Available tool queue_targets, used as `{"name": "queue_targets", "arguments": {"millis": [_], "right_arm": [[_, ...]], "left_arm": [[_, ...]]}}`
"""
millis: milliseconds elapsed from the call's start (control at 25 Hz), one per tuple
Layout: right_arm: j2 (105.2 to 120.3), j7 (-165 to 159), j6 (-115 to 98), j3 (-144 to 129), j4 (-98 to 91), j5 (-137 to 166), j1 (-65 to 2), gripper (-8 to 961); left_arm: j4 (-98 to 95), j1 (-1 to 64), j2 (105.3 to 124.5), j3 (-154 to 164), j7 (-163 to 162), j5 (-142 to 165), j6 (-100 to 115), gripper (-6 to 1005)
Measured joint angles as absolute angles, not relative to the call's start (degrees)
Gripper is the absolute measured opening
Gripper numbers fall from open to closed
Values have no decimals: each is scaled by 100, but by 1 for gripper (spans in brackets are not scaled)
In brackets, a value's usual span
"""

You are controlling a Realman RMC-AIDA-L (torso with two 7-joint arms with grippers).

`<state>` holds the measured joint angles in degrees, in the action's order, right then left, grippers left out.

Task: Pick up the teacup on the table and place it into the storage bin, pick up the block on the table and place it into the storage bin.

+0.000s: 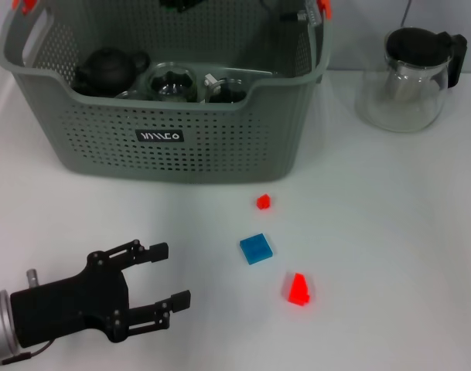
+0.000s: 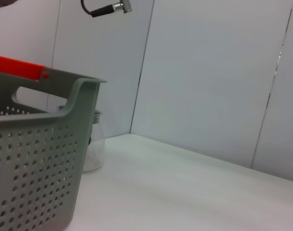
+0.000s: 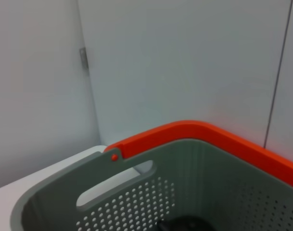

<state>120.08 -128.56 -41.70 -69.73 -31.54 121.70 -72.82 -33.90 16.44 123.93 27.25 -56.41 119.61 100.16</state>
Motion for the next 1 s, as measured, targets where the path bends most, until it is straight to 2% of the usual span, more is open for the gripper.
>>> {"name": "queue_targets", "arguments": {"millis": [160, 400, 480, 720, 920, 1000], "right_arm": [[11994, -12838, -4278, -6966, -3318, 12164, -7140, 300], [11984, -12764, -4513, -6746, -4209, 11828, -6491, 371], [11954, -12626, -4769, -6666, -4591, 11511, -6195, 394], [11965, -11576, -6013, -6343, -5845, 10326, -5062, 616], [11810, -11460, -7227, -6306, -7101, 10347, -4057, 731], [11756, -11421, -7766, -6297, -7627, 10534, -3759, 731]], "left_arm": [[-3390, 1685, 12393, 2725, -5642, 11962, 10058, 798], [-3392, 1696, 12392, 2708, -5650, 11962, 10146, 798], [-3393, 1691, 12390, 2626, -5644, 11962, 10200, 798], [-3395, 1685, 12353, 2506, -5637, 11975, 10408, 798], [-3484, 1639, 12298, 2504, -5622, 12021, 10472, 798], [-3564, 1614, 12243, 2504, -5620, 12067, 10562, 798]]}}
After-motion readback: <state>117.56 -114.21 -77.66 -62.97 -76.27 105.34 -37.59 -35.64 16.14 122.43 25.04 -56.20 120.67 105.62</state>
